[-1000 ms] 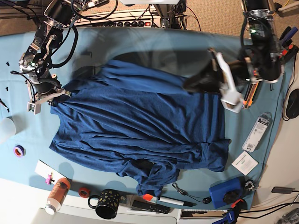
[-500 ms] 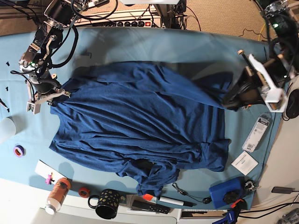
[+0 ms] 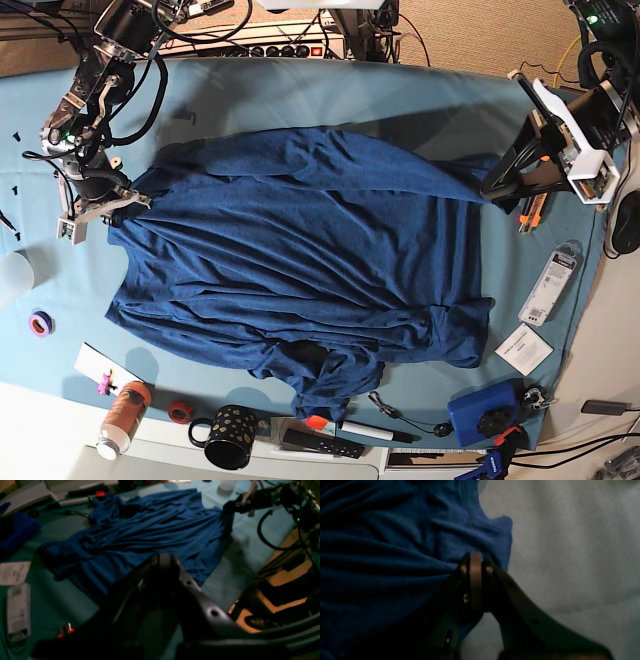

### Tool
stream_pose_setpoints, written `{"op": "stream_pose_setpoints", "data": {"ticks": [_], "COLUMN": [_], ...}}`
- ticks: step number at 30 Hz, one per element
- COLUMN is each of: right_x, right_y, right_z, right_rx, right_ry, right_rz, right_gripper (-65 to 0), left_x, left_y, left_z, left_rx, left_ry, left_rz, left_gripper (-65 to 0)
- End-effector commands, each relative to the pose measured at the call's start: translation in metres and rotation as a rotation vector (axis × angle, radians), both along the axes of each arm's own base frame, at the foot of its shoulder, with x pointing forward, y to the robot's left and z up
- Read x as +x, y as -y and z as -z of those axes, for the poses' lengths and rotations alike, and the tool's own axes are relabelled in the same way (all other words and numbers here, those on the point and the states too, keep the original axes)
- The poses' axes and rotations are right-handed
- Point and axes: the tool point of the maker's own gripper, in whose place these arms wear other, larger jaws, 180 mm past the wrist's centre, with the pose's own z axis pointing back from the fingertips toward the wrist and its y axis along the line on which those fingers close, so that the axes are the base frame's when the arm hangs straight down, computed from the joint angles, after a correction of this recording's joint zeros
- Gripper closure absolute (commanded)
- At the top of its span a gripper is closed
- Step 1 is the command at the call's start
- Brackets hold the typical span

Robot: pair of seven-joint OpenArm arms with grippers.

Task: Layout the t-shirt on the table in an organized manner, then fold the t-shirt properly
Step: 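Drag the held sleeve with the left gripper away from the collar to spread it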

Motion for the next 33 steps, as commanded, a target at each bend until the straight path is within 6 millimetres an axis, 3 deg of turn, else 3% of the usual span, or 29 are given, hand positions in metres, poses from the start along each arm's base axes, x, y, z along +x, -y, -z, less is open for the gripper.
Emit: {"op": "stream_pose_setpoints", "data": {"ticks": [1, 9, 17, 25, 33], "right_x": [0.007, 0.002, -0.007, -0.016, -0.018], "right_y": [0.005, 0.004, 0.011, 0.025, 0.027], "right_z": [-0.014, -0.008, -0.004, -0.004, -0.004], "right_rx": [-0.024, -0.017, -0.047, -0.085, -0.086], "right_ry": [0.04, 0.0, -0.065, -0.109, -0.114], "right_rz": [-0.004, -0.006, -0.037, -0.038, -0.039], "right_gripper": [0.0, 0.0, 0.0, 0.0, 0.0], "left_x": [-0.001, 0.014, 0.024, -0.001, -0.028], "left_y": [0.0, -0.028, -0.067, -0.072, -0.064], "left_z": [-0.005, 0.021, 0.069, 0.106, 0.119], "left_rx": [0.003, 0.11, 0.077, -0.018, -0.029], "left_ry": [0.02, -0.029, -0.201, -0.357, -0.453], "left_rz": [0.003, -0.137, -0.272, -0.281, -0.237], "left_gripper": [0.0, 0.0, 0.0, 0.0, 0.0]}}
